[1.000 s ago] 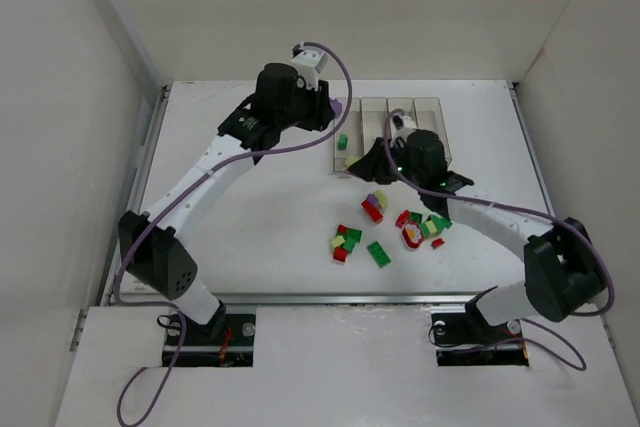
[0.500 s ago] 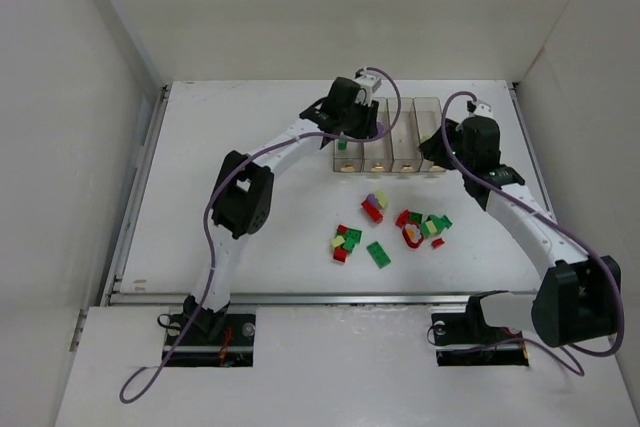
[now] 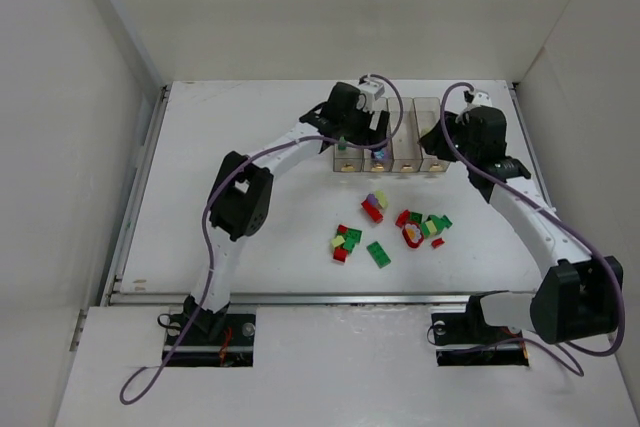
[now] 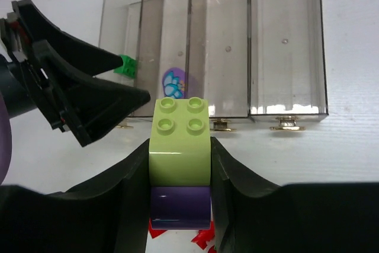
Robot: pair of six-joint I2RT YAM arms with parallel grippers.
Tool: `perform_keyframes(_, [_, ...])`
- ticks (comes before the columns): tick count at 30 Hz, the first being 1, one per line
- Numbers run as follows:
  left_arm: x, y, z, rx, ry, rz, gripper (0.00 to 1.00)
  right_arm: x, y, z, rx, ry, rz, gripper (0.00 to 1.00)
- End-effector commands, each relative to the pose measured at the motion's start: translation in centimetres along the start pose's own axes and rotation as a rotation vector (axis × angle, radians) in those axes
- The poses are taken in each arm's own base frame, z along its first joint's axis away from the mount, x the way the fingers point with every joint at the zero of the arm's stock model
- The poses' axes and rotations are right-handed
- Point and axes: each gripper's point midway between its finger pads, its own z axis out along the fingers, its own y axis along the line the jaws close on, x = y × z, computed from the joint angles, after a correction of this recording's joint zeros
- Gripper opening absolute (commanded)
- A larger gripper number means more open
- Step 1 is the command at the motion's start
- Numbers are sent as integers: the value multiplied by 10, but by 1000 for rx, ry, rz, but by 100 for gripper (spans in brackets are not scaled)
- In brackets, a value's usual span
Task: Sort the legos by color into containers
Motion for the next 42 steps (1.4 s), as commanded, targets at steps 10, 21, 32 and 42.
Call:
perform_keyframes(10, [-61,-103,-211,477,-153,304,33,-56,122,-90,-649,-123,-391,0])
perform_keyframes(21, [-25,-154,-307,730,-265,503,50,-40,206,-185,-1107,-277,-664,0])
perform_keyframes(32, [-41,-179,-312,784,-335,420,65,-25,231,-211,-1209,-305,-670,0])
perform_keyframes(42, [-34,-193,-320,818,-358,442,53,-21,235,-215,-1223,-311,-672,0])
